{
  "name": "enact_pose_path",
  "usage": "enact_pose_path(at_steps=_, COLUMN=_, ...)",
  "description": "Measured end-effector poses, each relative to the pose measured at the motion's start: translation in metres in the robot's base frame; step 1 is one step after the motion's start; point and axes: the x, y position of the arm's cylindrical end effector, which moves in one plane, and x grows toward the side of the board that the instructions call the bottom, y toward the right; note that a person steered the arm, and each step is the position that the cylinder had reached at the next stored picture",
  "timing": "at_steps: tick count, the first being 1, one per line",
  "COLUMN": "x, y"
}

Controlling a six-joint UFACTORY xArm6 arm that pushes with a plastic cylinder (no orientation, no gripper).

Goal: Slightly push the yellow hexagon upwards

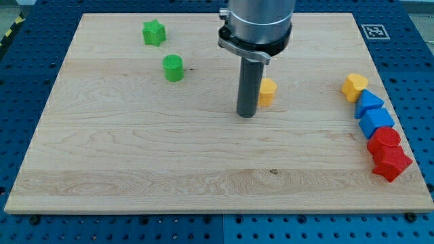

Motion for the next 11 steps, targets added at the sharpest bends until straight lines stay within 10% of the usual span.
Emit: enact_pose_path(at_steps=11, x=-0.025, y=0.029)
